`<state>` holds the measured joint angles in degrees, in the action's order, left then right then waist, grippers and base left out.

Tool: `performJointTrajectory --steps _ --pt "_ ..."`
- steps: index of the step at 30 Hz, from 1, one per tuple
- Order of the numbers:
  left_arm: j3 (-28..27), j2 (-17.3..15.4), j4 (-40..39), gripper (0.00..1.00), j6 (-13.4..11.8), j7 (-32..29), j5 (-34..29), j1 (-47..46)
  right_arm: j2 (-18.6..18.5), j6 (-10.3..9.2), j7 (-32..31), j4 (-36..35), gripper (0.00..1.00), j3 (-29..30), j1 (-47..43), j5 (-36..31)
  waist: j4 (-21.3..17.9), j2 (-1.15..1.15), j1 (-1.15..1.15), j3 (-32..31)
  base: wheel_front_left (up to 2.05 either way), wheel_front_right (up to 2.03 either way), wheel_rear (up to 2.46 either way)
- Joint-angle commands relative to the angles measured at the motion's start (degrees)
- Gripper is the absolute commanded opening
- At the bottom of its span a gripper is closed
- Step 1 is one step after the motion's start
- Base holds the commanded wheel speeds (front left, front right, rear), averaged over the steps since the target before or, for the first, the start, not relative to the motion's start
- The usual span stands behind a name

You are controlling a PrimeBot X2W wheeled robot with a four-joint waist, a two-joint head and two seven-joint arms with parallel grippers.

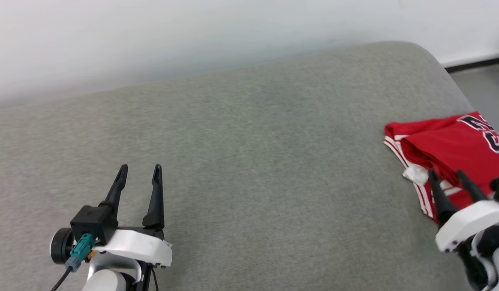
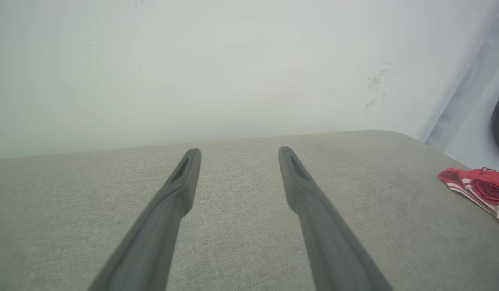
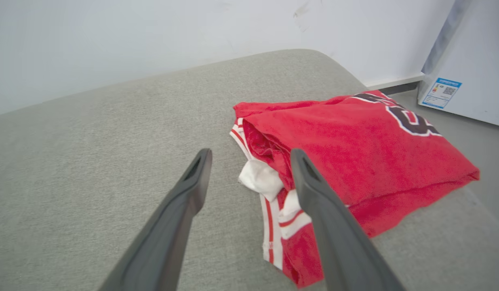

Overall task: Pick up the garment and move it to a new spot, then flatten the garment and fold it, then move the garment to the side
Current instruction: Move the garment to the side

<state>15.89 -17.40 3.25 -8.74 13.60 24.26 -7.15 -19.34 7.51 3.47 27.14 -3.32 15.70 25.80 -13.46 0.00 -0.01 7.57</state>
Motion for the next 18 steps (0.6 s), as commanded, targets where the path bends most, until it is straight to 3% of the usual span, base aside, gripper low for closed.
performJointTrajectory --steps 1,9,18 --pt "-0.46 0.32 0.37 1.00 -0.40 0.42 0.31 0.99 1.05 -0.04 -0.10 -2.44 1.00 -0.13 -1.91 -0.37 3.46 0.00 0.01 -2.84 0.00 0.00 0.00" --pt "-1.82 -0.08 2.60 1.00 -0.72 1.09 1.22 4.80 6.22 -0.03 0.56 -13.71 1.00 1.01 -9.49 -5.56 9.37 0.00 0.01 -7.13 0.00 0.00 0.00" --pt "-3.29 -1.11 2.97 1.00 -1.31 1.38 0.89 7.68 10.44 -0.04 -2.48 -26.84 1.00 4.39 -16.57 -12.69 11.21 0.00 0.01 -9.07 0.00 0.00 0.00"
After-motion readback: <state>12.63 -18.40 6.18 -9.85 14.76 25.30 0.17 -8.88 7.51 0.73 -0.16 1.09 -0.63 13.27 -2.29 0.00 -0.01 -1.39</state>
